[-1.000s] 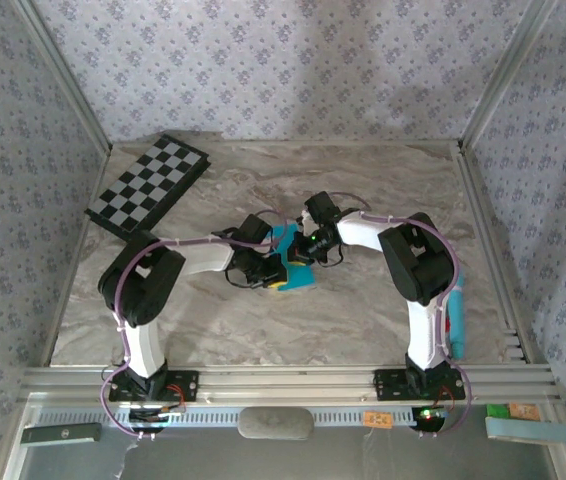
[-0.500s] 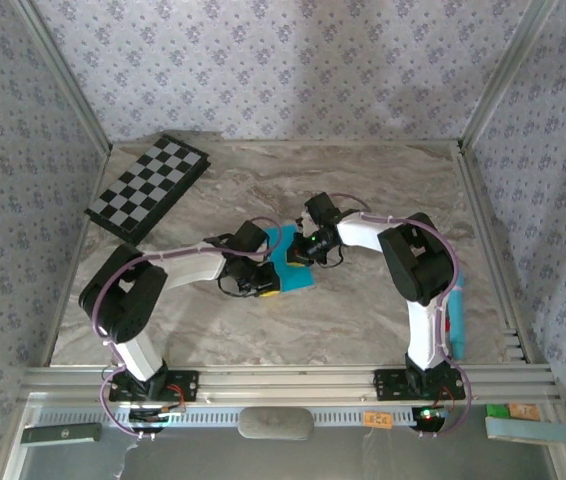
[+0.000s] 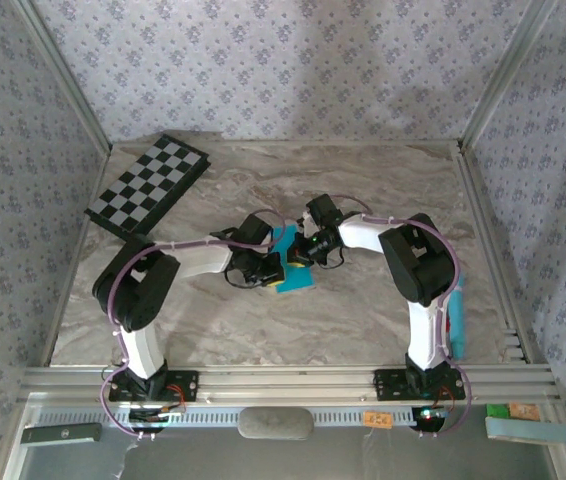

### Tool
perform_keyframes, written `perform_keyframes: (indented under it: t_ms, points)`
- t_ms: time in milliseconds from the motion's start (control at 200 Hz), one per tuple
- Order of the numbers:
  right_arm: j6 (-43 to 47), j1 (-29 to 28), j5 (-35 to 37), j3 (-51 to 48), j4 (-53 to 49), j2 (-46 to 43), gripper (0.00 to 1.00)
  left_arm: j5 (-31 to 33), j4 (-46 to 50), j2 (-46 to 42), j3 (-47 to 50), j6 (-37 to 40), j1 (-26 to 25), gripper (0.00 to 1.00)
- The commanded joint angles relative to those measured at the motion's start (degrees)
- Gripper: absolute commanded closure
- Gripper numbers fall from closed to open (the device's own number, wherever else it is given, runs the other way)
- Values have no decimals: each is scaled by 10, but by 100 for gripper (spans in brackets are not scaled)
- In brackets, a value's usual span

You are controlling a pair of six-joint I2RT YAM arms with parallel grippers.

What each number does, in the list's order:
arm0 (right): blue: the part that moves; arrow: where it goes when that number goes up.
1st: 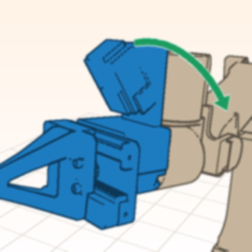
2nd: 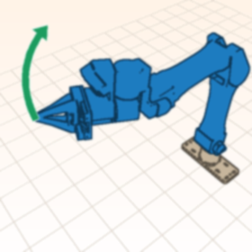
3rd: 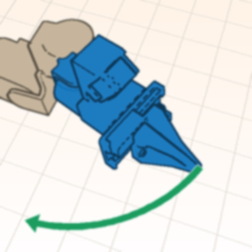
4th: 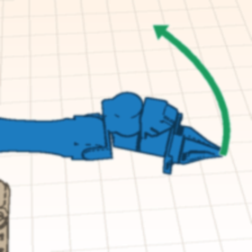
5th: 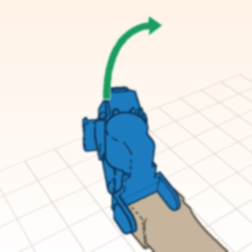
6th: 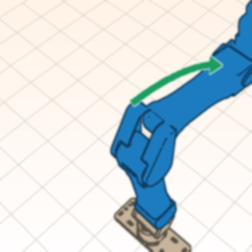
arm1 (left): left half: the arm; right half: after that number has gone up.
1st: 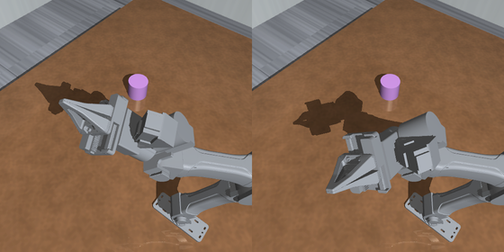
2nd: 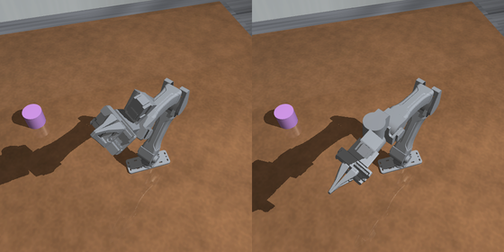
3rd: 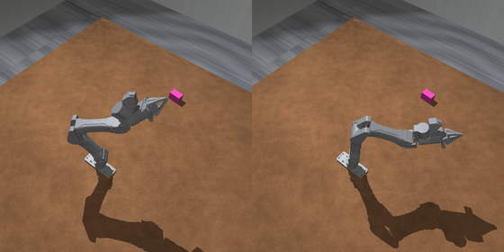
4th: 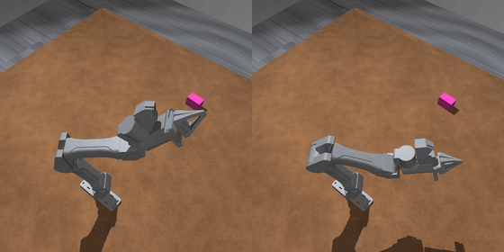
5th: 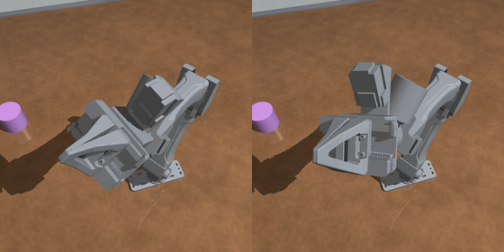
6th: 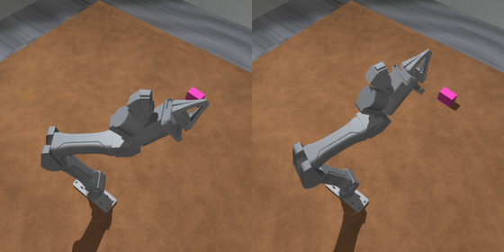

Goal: Fold a paper plane with a square sheet of paper (pick it up from the middle)

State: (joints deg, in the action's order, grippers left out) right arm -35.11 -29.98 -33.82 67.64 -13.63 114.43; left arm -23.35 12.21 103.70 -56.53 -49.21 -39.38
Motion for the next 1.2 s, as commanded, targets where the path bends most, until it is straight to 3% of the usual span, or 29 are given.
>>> perform_keyframes:
  t_ms: [0, 310, 775, 1199]
  points:
    - [-5, 4, 48, -24, -25, 8, 96, -12, 17, 14, -13, -3, 4, 97]
    - [29, -2, 44, -41, 6, -67, 96, 5, 57, 29, -11, 10, 8, 100]
    - [26, -30, 41, -57, 12, -33, 98, 7, 59, 31, -10, 17, 12, 100]
    - [39, 74, 62, -16, 9, 16, 98, 9, 105, 40, 12, 40, 17, 100]
